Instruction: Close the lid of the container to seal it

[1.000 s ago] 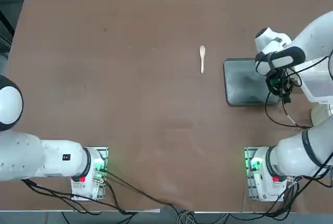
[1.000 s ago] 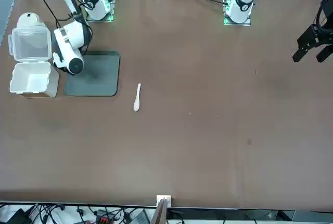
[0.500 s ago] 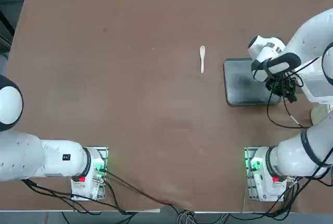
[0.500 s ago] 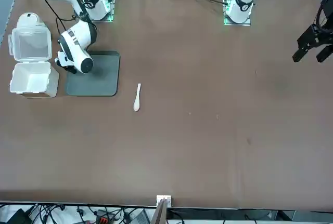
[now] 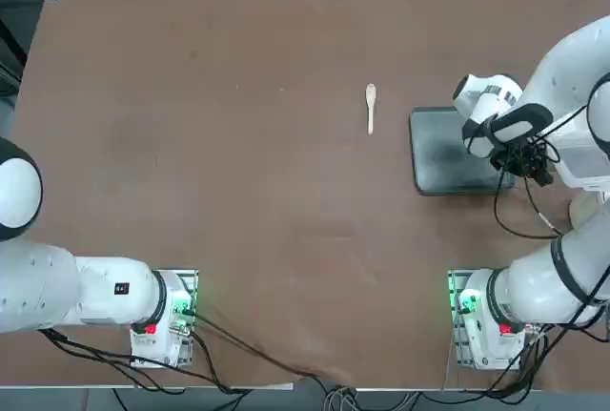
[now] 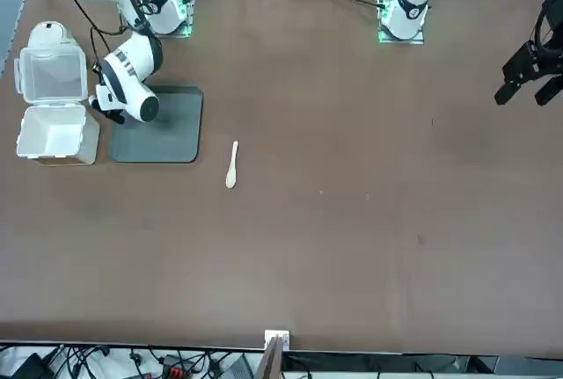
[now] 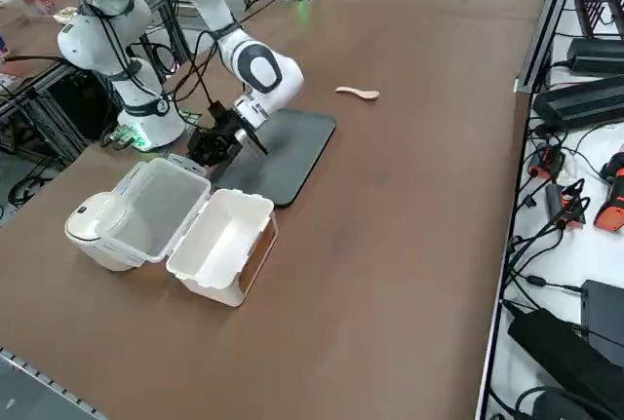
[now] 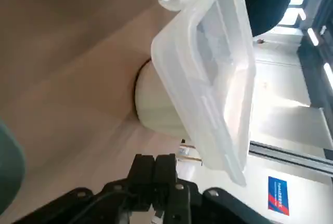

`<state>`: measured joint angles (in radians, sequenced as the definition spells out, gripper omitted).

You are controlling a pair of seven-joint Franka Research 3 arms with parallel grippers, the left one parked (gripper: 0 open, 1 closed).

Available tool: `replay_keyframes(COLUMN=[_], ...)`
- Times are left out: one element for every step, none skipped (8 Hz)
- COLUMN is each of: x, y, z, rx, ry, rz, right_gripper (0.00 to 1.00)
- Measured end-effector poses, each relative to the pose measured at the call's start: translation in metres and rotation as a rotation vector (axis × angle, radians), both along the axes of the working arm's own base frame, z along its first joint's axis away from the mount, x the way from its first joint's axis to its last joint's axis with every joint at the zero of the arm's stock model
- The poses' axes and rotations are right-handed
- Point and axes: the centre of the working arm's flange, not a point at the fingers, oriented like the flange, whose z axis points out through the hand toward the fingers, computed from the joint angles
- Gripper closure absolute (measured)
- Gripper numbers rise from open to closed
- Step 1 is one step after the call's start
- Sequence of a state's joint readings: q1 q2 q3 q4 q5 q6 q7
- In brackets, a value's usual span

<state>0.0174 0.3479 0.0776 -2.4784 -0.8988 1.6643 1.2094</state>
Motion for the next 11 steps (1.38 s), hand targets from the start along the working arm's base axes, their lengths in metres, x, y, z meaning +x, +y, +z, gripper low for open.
replay_keyframes(x=[-0.0047, -0.0079, -0.0099, -0.0106, -0.0110, -0.0111, -0.0111, -0.0107, -0.0102, -0.0102, -0.0104], y=[-0.0024, -0.0038, -0.0048, -0.0066, -0.0088, -0.0097, -0.0100, -0.0105, -0.0110, -0.0113, -0.0115], z=[-0.0110, -0.0184, -0.0207, -0.0190, -0.0171, -0.0163, -0.0160, -0.0157, -0.0155, -0.0154, -0.0155], rx=[-0.032, -0.050, -0.068, -0.094, -0.121, -0.137, -0.148, -0.154, -0.158, -0.162, -0.165], ry=[-0.001, 0.006, 0.003, -0.003, -0.009, -0.020, -0.033, -0.040, -0.043, -0.044, -0.045], rz=[0.019, 0.029, 0.026, 0.023, 0.023, 0.021, 0.018, 0.021, 0.026, 0.027, 0.028], right_gripper=[0.98, 0.98, 0.98, 0.98, 0.98, 0.98, 0.98, 0.98, 0.98, 0.98, 0.98])
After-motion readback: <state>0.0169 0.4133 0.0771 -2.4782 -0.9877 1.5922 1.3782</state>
